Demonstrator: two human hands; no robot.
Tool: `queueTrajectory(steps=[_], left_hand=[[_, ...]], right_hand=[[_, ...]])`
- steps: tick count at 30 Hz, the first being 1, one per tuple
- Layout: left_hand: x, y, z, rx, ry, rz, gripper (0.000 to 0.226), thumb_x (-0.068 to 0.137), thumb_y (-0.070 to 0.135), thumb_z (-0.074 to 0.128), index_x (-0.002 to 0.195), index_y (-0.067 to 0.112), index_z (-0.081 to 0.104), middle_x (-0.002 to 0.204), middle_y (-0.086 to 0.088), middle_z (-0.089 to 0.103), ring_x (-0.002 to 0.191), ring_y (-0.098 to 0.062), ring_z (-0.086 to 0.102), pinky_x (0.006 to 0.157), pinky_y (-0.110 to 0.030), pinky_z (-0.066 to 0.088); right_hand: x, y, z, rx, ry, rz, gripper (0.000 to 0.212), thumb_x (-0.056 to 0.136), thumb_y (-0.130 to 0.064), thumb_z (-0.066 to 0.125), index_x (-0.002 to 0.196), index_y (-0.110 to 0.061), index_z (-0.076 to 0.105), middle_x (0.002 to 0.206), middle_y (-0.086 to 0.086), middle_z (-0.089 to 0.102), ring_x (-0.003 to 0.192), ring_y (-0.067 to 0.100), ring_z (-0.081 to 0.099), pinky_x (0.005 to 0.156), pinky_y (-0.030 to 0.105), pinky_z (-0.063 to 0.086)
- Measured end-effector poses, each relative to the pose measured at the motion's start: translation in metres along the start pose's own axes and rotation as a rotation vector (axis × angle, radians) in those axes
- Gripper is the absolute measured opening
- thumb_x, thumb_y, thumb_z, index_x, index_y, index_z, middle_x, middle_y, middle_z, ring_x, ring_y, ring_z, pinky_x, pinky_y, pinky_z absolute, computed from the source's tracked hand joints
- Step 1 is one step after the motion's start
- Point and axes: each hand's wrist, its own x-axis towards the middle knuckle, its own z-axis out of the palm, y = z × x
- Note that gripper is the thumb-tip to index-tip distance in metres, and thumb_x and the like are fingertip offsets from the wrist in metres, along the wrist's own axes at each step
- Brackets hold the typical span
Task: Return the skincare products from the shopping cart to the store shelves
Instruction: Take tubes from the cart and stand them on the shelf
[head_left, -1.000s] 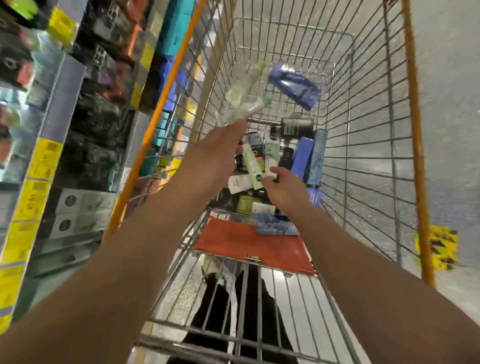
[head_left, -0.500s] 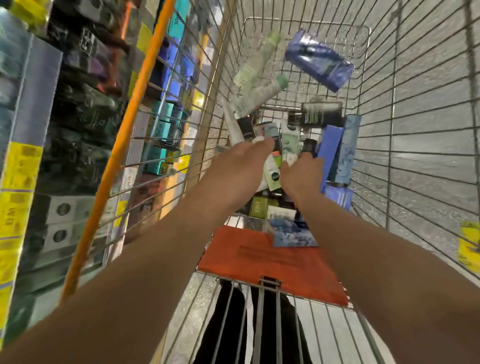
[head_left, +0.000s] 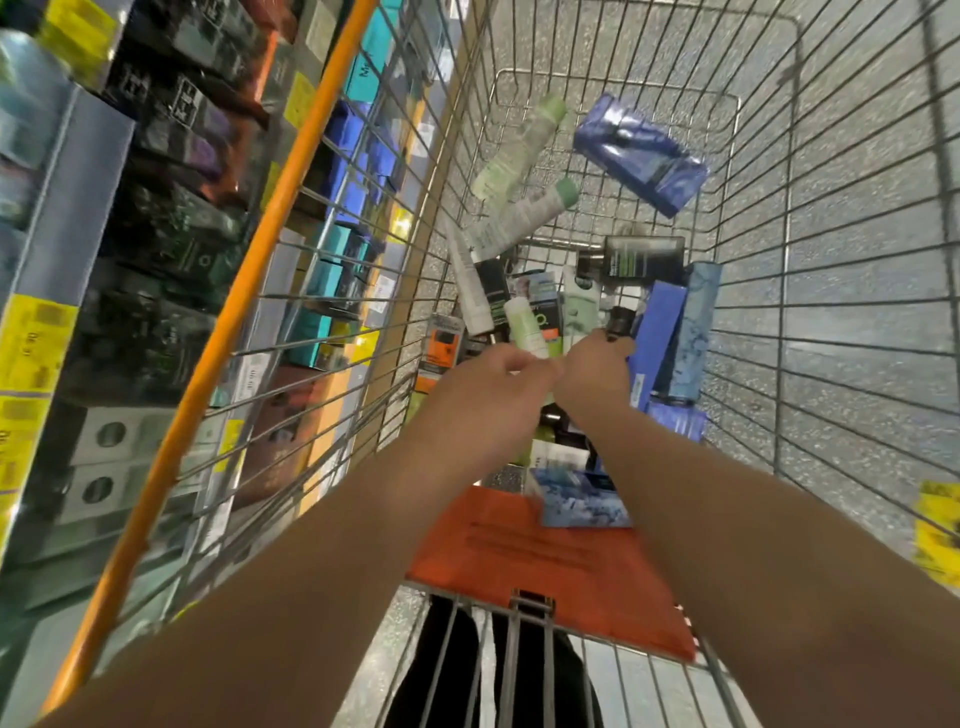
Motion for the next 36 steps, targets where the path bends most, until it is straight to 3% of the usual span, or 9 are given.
queueTrajectory(steps=[5,9,13,16,22,25,28,34,36], left_hand=[[-0.003,-0.007,-0.004,0.002,0.006,-0.015,0.025,0.099,0.056,0.050,0.115,0.041,0.061,0.096,0.015,0.064,0.087,-0.006,0.063,0.080,-0.032,0.051],[0.001,-0.014,-0.006,0.028,-0.001,-0.020,0.034,0.099,0.058,0.050,0.125,0.040,0.060,0.107,0.016,0.059,0.086,0.002,0.054,0.066,-0.024,0.042],[0.005,-0.018,-0.008,0.032,0.013,-0.015,0.031,0.101,0.051,0.048,0.126,0.038,0.060,0.095,0.018,0.059,0.078,-0.003,0.059,0.063,-0.028,0.046],[0.004,-0.014,-0.011,0.029,0.044,0.000,0.025,0.103,0.040,0.047,0.123,0.036,0.061,0.085,0.010,0.064,0.061,-0.011,0.057,0.055,-0.029,0.042],[-0.016,0.003,-0.020,0.048,0.081,0.066,0.026,0.104,0.030,0.047,0.126,0.035,0.061,0.098,0.014,0.062,0.068,-0.010,0.059,0.057,-0.028,0.047],[-0.037,0.012,-0.026,0.042,0.111,0.082,0.039,0.104,0.031,0.046,0.141,0.035,0.056,0.126,0.008,0.063,0.084,-0.012,0.064,0.065,-0.027,0.050],[-0.066,0.024,-0.034,-0.089,0.137,0.101,0.047,0.104,0.035,0.048,0.151,0.033,0.048,0.145,0.000,0.056,0.106,-0.023,0.066,0.087,-0.040,0.060],[-0.143,0.044,-0.067,-0.472,0.199,0.255,0.030,0.101,0.045,0.057,0.128,0.034,0.066,0.119,0.009,0.073,0.095,-0.010,0.074,0.072,-0.037,0.064],[-0.173,0.047,-0.081,-0.610,0.166,0.317,0.024,0.106,0.035,0.053,0.122,0.028,0.069,0.103,0.006,0.078,0.085,-0.009,0.075,0.059,-0.030,0.060]], right_hand=[[0.003,-0.008,-0.001,0.009,-0.042,0.051,0.062,0.097,-0.039,0.065,0.139,0.001,0.043,0.146,0.025,0.035,0.119,0.040,0.059,0.085,0.040,0.049],[0.003,-0.010,0.002,-0.026,0.001,0.084,0.058,0.092,-0.031,0.069,0.137,-0.001,0.047,0.140,0.023,0.041,0.118,0.037,0.058,0.087,0.039,0.051],[-0.004,-0.006,0.002,0.153,-0.072,0.130,0.063,0.091,-0.042,0.069,0.135,-0.004,0.049,0.143,0.022,0.042,0.127,0.037,0.049,0.094,0.041,0.048],[-0.022,0.001,0.002,0.332,-0.038,0.131,0.057,0.096,-0.041,0.062,0.129,0.002,0.047,0.131,0.023,0.055,0.114,0.038,0.059,0.080,0.037,0.044],[-0.082,-0.002,-0.040,0.620,-0.037,0.120,0.050,0.093,-0.035,0.070,0.123,-0.001,0.049,0.107,0.013,0.064,0.086,0.030,0.066,0.064,0.040,0.055],[-0.120,-0.016,-0.077,0.678,-0.014,0.001,0.050,0.094,-0.033,0.069,0.130,-0.008,0.045,0.100,0.002,0.061,0.079,0.020,0.063,0.053,0.028,0.043],[-0.166,-0.032,-0.122,0.701,0.049,-0.192,0.049,0.101,-0.041,0.060,0.139,-0.015,0.043,0.111,0.000,0.064,0.088,0.019,0.063,0.058,0.026,0.041],[-0.253,-0.061,-0.200,0.713,0.162,-0.570,0.055,0.108,-0.044,0.034,0.158,-0.020,0.038,0.152,0.000,0.049,0.136,0.017,0.048,0.106,0.028,0.040],[-0.277,-0.070,-0.217,0.707,0.164,-0.664,0.054,0.108,-0.038,0.038,0.160,-0.026,0.032,0.151,-0.001,0.044,0.135,0.012,0.045,0.107,0.025,0.036]])
